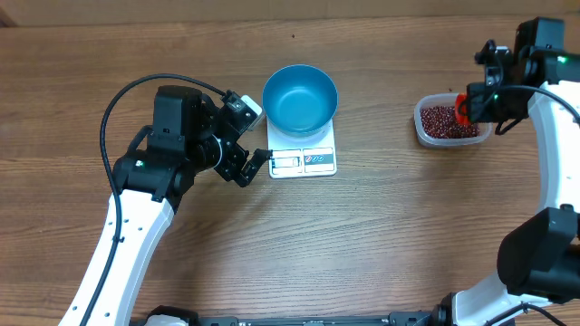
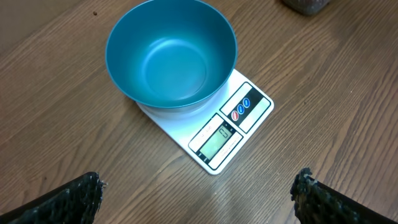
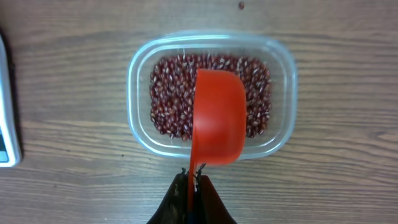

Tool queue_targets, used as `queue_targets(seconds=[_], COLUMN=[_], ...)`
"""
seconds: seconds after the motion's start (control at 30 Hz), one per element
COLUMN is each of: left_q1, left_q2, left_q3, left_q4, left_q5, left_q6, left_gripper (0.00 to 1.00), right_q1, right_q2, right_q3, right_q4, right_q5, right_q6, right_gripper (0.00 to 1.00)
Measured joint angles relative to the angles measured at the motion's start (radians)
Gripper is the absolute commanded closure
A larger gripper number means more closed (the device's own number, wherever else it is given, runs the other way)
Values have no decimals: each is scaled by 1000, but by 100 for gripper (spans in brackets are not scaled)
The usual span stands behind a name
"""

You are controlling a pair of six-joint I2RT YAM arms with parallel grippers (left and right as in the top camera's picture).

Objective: Scoop item into bowl and weigh 150g on scale
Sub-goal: 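Lower the scoop into the red beans with the right gripper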

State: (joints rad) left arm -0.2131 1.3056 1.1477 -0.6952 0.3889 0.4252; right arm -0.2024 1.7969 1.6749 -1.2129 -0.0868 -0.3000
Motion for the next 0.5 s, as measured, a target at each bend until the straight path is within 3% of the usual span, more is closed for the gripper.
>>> queue_targets(seconds=[0.5], left_q1=[0], left_q2=[0], left_q3=[0], left_q4=[0], left_q5=[0], left_q6=[0], left_gripper=[0], right_q1=[0], right_q2=[3], right_q3=[-61], right_q4=[111], right_q5=[16], right_q6=[-14], right_gripper=[96])
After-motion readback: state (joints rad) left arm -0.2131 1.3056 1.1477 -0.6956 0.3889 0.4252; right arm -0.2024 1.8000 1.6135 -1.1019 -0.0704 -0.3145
